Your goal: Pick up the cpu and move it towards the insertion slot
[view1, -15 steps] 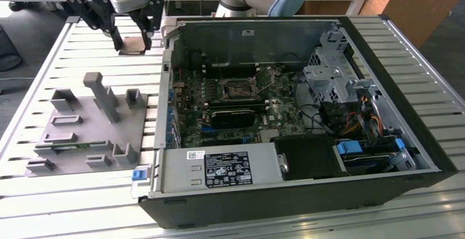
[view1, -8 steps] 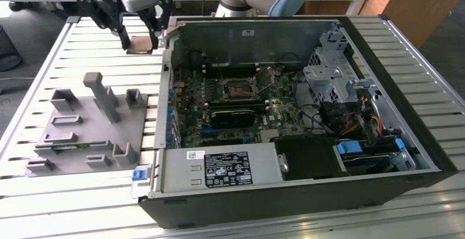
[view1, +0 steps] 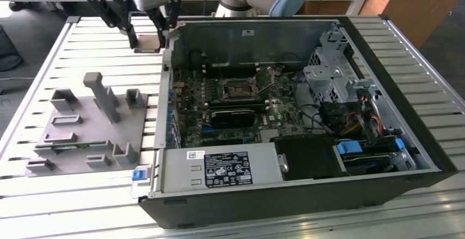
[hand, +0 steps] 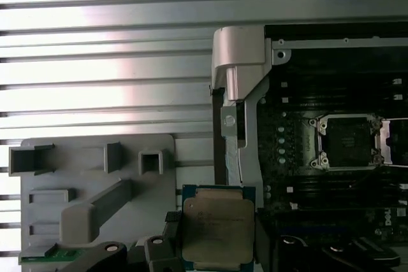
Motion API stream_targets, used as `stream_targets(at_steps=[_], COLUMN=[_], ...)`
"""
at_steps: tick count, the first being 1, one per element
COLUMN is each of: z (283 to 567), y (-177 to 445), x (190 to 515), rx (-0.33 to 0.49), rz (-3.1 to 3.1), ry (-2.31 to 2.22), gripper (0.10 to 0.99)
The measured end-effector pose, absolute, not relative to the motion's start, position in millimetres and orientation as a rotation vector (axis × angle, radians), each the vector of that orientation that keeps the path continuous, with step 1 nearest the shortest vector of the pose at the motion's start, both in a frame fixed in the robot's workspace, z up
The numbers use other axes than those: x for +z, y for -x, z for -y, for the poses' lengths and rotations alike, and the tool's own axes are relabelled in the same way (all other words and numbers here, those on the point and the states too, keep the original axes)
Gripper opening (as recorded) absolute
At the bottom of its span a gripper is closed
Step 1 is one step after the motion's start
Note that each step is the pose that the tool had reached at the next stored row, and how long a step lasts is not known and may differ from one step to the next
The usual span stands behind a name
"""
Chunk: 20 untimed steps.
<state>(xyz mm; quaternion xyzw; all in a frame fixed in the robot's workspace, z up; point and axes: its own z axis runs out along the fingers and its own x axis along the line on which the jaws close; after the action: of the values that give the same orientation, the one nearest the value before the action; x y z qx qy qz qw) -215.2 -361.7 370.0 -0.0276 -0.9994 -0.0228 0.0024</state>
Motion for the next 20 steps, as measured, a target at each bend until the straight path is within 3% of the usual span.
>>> stream_targets(at_steps=[20], z=[353.9], y=[180.2], x=[369.9], rx=[-0.072], rz=[3.135], ry=[0.093], gripper=[0.541])
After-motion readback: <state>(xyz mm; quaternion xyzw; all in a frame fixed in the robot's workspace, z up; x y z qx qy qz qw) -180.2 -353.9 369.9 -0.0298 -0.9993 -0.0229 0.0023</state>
